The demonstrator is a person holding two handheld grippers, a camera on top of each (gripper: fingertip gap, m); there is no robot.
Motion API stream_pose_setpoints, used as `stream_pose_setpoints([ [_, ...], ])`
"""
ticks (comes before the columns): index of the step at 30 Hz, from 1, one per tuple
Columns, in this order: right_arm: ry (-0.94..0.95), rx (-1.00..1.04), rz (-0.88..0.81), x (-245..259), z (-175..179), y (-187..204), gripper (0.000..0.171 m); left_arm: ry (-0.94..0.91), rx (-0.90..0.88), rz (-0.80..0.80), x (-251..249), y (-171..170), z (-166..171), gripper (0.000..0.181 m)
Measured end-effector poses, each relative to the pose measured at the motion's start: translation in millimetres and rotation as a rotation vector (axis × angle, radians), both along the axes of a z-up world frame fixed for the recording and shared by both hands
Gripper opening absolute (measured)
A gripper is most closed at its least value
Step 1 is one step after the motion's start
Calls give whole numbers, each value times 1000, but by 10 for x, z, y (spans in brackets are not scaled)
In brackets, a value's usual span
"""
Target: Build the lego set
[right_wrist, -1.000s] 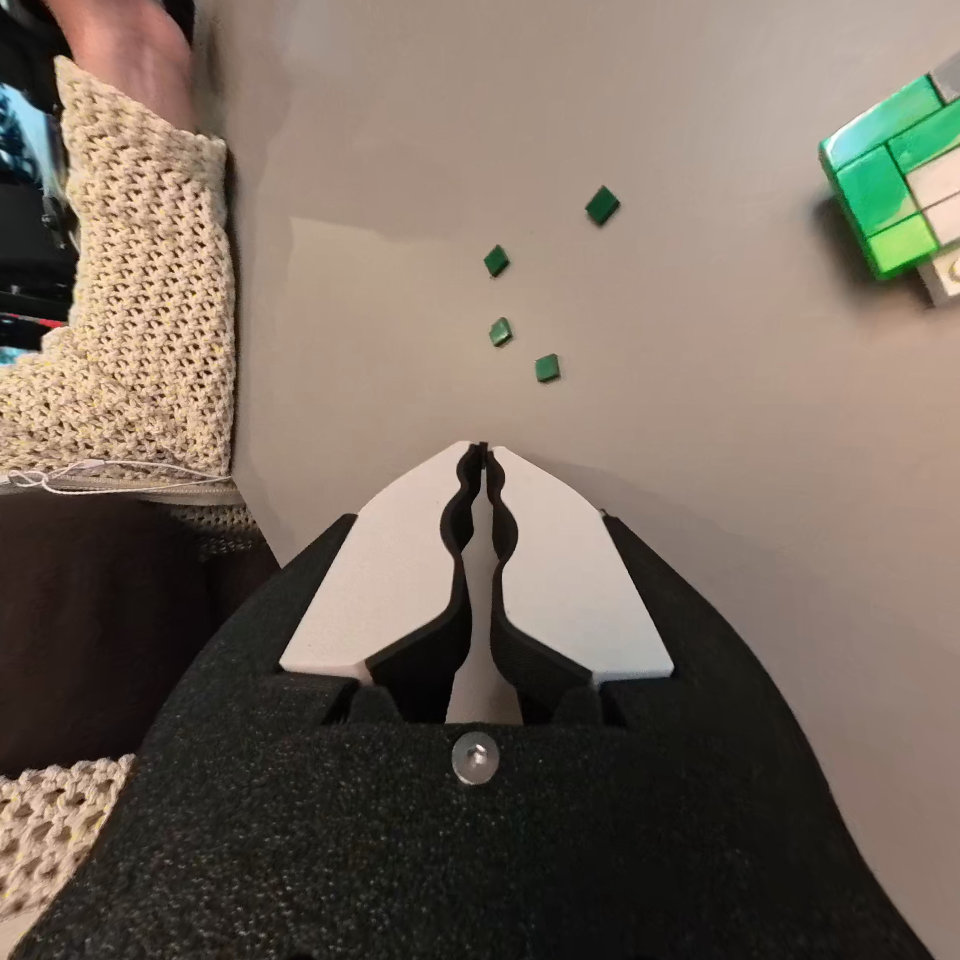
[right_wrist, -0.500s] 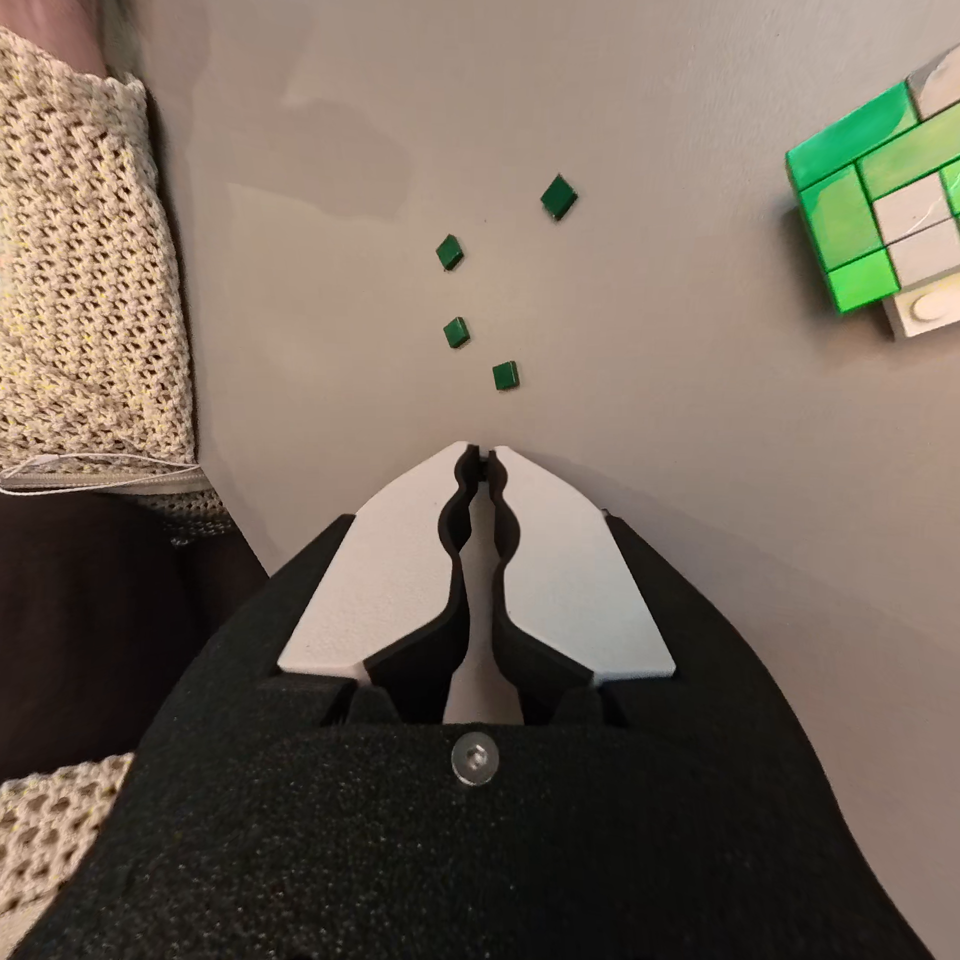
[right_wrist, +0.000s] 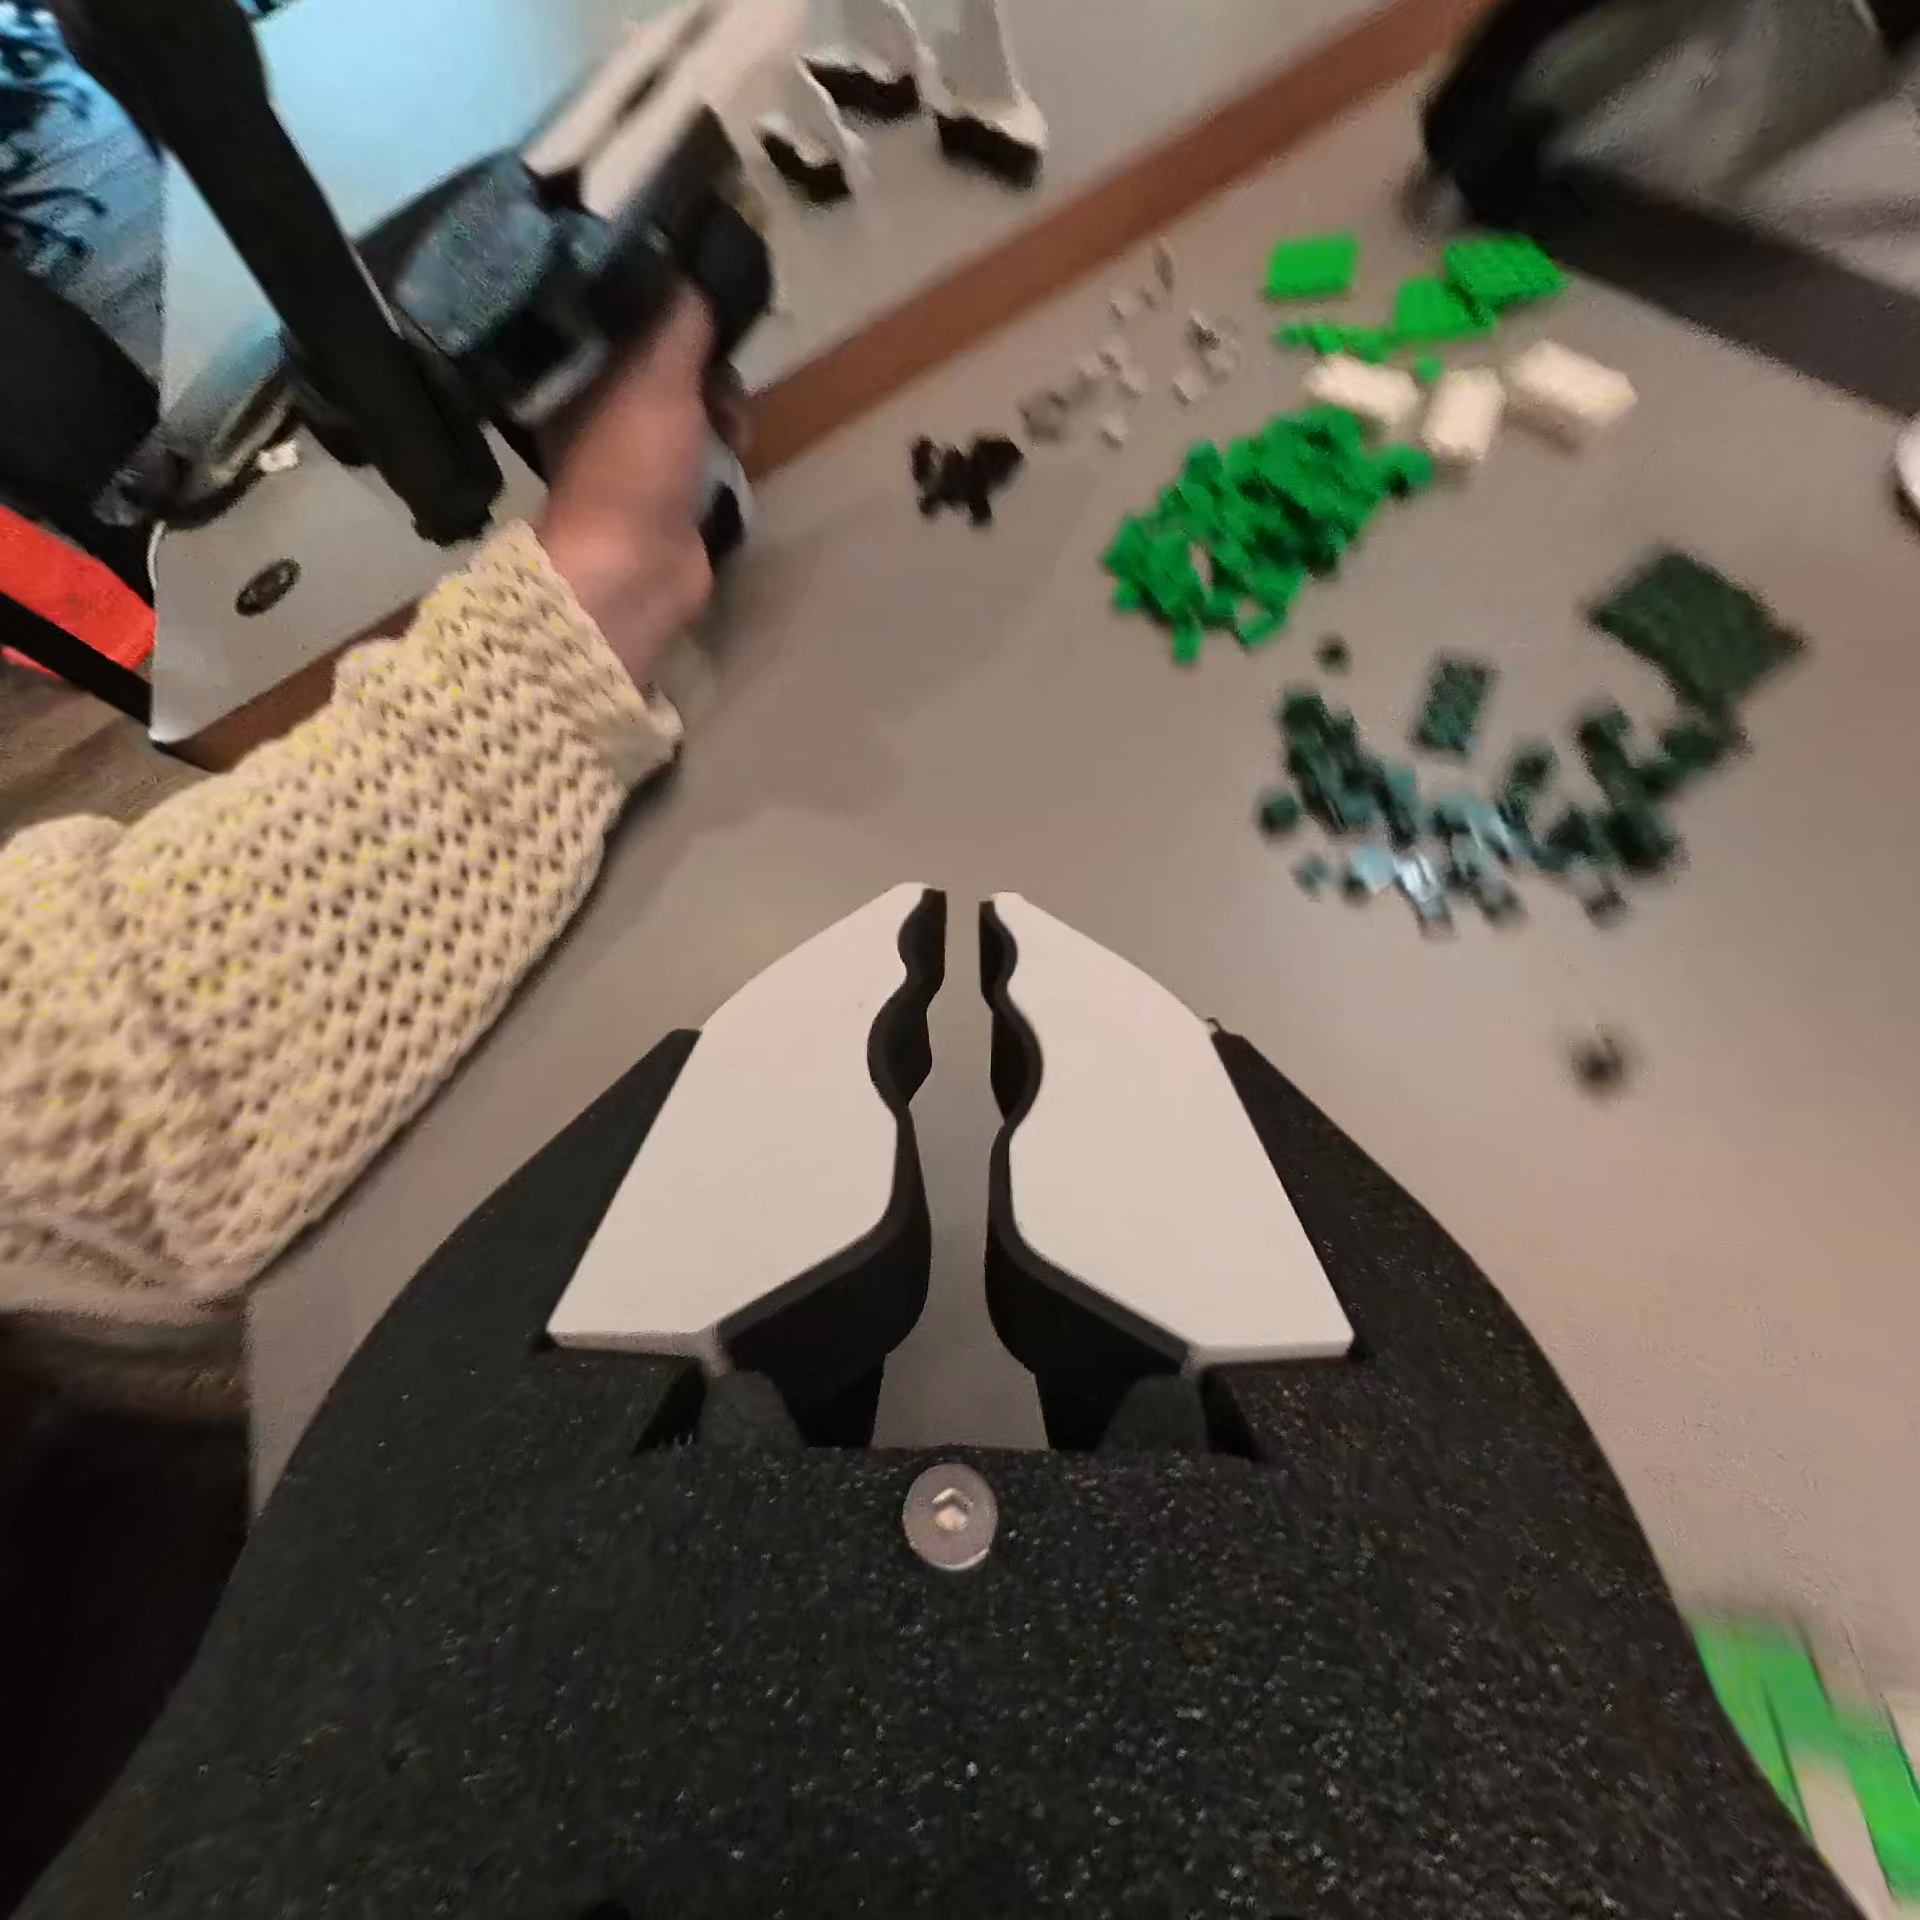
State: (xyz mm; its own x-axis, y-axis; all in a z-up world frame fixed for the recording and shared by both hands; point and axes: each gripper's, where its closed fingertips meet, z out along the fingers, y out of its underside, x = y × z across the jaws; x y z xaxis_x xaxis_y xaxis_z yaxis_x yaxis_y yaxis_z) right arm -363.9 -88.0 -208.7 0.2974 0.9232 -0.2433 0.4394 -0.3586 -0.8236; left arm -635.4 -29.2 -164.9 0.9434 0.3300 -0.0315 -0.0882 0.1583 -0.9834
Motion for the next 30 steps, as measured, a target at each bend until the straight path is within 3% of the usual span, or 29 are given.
stream_pose_setpoints([
  [7, 3, 247, 151, -1342, -225, 216, 11, -12, -41, 23, -74, 5, -51, 2],
  [12, -85, 307, 185, -1881, -536, 378, 12, -27, -46, 27, -112, -3, -63, 3],
  [17, -214, 315, 189, -2051, -805, 490, 19, -32, -44, 30, -133, -13, -61, 3],
  [30, -277, 210, 185, -2122, -881, 586, 8, -30, -46, 24, -131, -11, -59, 3],
])
